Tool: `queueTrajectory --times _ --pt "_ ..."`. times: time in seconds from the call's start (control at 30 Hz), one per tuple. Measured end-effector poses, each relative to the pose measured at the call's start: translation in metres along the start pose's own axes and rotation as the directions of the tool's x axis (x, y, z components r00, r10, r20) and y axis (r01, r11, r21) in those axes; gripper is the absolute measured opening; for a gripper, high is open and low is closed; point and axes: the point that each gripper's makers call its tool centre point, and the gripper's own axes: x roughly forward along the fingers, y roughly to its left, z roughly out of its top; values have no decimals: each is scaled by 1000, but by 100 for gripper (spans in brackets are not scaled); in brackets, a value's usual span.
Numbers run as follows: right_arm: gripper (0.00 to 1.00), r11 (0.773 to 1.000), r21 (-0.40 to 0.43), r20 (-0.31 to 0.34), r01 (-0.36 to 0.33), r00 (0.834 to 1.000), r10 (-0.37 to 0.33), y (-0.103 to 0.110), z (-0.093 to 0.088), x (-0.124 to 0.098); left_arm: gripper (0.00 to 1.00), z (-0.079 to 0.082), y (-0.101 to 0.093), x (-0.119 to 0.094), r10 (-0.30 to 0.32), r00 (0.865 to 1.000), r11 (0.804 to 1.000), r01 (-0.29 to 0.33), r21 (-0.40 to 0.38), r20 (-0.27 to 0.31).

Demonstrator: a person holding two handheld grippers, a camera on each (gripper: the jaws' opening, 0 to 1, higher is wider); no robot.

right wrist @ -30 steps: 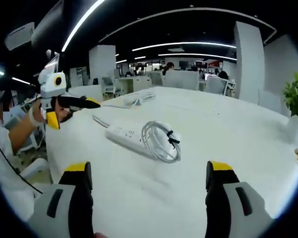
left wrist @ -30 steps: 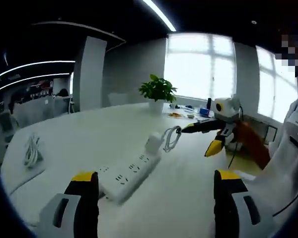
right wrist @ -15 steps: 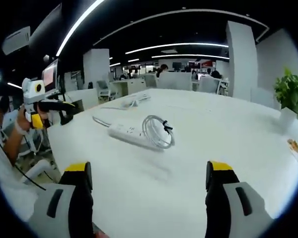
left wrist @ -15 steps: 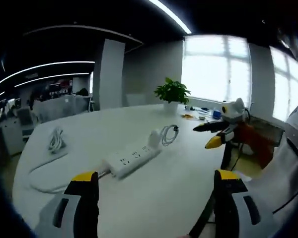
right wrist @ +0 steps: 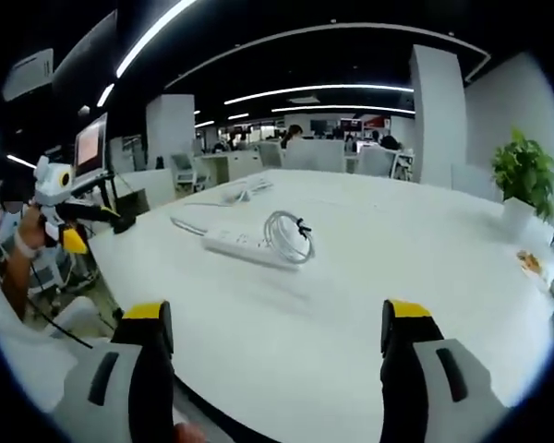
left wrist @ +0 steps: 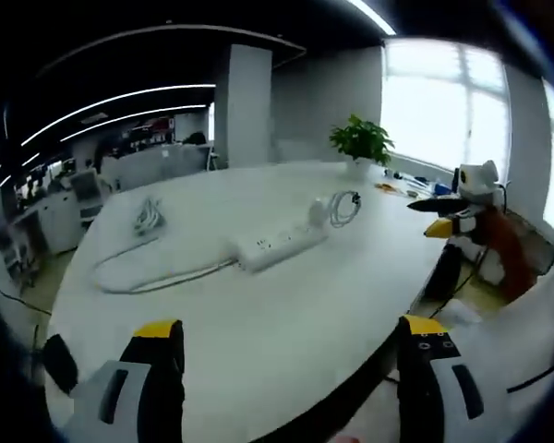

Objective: Straighten the power strip on the desk, plug the charger into it

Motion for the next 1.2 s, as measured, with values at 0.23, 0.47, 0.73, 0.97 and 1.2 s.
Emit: queueTrajectory --times 0.23,0.47,0.73,0.97,1.2 --pt "91 999 24 18 37 999 -37 -9 -3 -15 95 0 -5 -10 24 1000 999 -23 31 -19" --pt "91 998 23 7 51 999 -51 -13 -5 -18 95 6 -7 -18 40 999 997 -39 64 -6" --pt "91 999 13 13 50 999 -50 -10 -2 -17 94 1 -6 -15 35 999 997 -33 64 -21" --pt "91 999 6 16 45 999 -45 -6 -2 -16 94 -2 -6 -13 33 999 997 -31 65 -29" --pt "91 999 8 28 50 998 -50 -8 -1 -18 94 -4 -9 -11 31 999 997 -29 68 -39"
